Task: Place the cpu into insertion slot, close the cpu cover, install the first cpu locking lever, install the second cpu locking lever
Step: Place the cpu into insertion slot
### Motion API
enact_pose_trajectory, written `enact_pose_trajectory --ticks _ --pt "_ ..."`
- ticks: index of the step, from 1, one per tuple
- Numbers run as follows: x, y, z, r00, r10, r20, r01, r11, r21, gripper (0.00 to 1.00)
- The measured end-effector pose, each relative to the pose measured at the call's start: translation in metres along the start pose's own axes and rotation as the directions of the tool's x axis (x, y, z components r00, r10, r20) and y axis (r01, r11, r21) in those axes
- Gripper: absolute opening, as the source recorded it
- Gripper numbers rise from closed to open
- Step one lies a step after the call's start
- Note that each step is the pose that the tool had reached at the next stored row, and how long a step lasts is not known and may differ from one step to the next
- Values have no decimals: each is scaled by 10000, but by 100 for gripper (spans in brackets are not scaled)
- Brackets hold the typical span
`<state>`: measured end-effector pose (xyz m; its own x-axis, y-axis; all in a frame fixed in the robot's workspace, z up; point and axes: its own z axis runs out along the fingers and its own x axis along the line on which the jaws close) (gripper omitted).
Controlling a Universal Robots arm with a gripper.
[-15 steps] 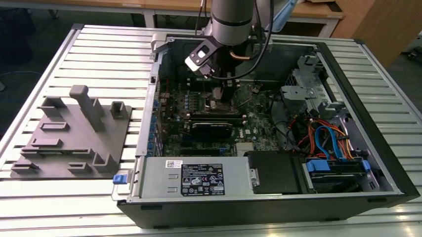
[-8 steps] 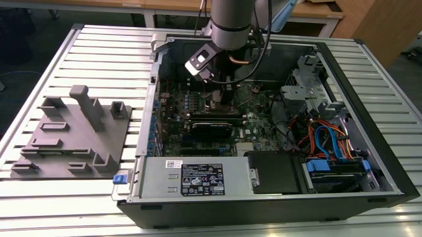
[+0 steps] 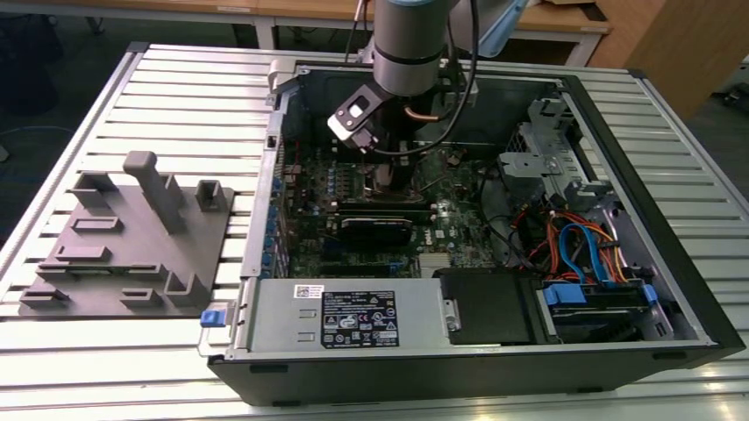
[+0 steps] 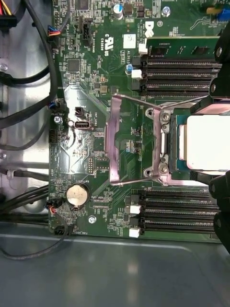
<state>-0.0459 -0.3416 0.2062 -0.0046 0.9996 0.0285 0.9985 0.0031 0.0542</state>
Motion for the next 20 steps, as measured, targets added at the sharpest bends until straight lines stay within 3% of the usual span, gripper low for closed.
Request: enact_pose_trajectory --ticks 10,20 --pt "-3 -14 96 10000 0 0 0 10000 0 54" --pt "-3 -15 113 10000 0 0 0 10000 0 54"
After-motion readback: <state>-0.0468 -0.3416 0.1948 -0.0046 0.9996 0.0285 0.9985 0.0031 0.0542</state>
